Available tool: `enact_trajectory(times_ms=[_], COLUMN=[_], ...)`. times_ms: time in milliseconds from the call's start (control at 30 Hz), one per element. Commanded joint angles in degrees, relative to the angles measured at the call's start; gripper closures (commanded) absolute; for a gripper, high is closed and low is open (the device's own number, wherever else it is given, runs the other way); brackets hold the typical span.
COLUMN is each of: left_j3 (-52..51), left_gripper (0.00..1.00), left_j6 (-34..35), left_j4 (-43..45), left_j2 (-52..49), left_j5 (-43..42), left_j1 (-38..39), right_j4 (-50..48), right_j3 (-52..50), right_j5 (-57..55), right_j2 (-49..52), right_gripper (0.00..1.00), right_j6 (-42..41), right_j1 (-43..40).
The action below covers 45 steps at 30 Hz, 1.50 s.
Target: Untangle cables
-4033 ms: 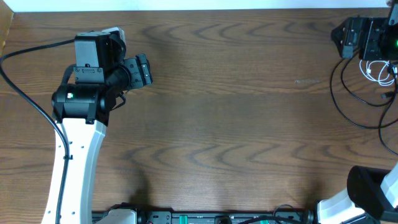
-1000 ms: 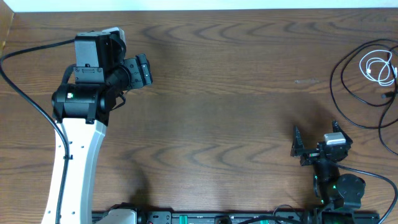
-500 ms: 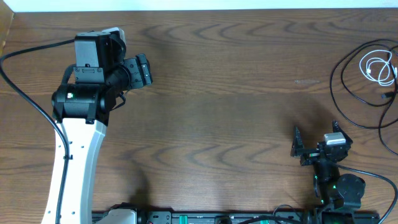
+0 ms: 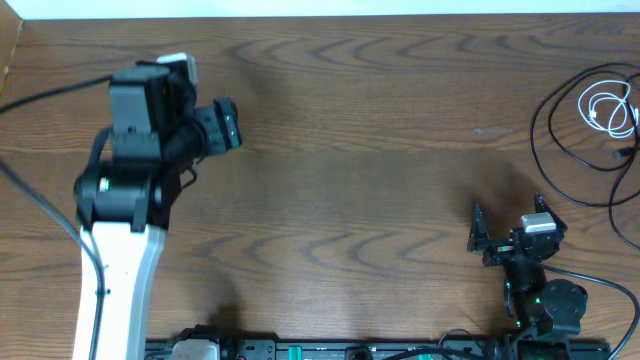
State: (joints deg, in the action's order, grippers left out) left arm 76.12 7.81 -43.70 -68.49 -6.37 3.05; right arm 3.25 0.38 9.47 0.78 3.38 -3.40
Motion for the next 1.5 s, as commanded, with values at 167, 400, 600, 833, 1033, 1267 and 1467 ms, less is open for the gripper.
enact_trajectory(times_ms=[167,400,600,833,1033,1267,1467], left_j3=[-20.6,-37.7,-51.1,-60.8,-66.4,-71.7,-75.2], left_gripper=[0.17,0.16,0.16,0.16,0.17,0.17,0.16], left_j6=[-2.6,-5.5,-5.6,-5.7,-5.7,-5.9,-6.8], left_j4=[17.9,31.8,41.6,48.5,50.4,50.7,50.7], left_j2=[12.5,23.8,34.7,43.3,50.0,57.2,62.6], left_j5=[1.9,1.9,-0.9,-1.3,-0.6,-0.1,0.0], left_j1=[-0.3,-0.3,-3.3,-3.8,-3.8,-4.1,-4.1], right_j4=[0.2,0.2,0.2,0.2,0.2,0.2,0.2], right_j3=[-0.1,-0.1,-0.1,-0.1,-0.1,-0.1,-0.1], right_j5=[0.7,0.7,0.7,0.7,0.7,0.7,0.7], right_j2=[-0.3,-0.3,-0.3,-0.3,-0.3,-0.3,-0.3], right_gripper=[0.01,0.01,0.01,0.01,0.01,0.01,0.01], right_j6=[-0.5,-0.6,-0.6,-0.6,-0.6,-0.5,-0.6], right_j1=[0.5,0.5,0.5,0.5,0.5,0.5,0.5])
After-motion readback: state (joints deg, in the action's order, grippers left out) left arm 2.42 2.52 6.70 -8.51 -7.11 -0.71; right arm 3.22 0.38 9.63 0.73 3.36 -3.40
